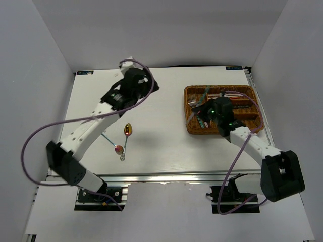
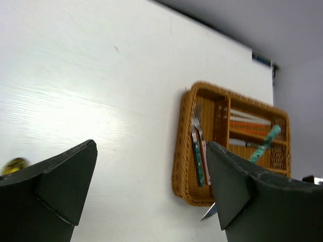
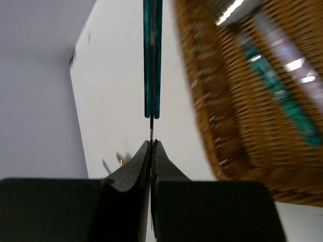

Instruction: Sort the eating utensils into containers

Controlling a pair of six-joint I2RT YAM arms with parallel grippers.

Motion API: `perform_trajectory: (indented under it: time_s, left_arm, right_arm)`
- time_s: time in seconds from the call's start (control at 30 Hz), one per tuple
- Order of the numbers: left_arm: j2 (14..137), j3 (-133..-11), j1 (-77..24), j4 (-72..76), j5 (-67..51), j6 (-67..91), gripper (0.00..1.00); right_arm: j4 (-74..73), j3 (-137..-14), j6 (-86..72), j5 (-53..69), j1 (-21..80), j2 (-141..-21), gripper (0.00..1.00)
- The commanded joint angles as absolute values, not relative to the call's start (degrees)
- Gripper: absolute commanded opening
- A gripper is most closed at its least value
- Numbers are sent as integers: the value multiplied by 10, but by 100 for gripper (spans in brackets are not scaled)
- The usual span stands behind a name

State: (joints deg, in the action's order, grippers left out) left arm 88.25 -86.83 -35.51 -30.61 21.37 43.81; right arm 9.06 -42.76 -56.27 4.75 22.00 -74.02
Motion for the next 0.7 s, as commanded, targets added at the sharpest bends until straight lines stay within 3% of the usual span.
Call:
perform_trajectory:
  time_s: [0.0,0.1,0.23,0.67]
  left_arm:
    - [771,-857,-356,-377,334,402,98]
    - [738,-813,-356,-391,353,379,98]
    - [702,-755,-356,-409,360,360,98]
    - [640,-613,-354,-403,381,329,98]
  right_arm:
    - [77,-411,-684,-107,180,-702,0]
    - [22,-420,-771,-188,147,-699,0]
    - [-20,-450,-835,-199,83,-739,0]
    - [-40,-578,-833,-235,25,-879,0]
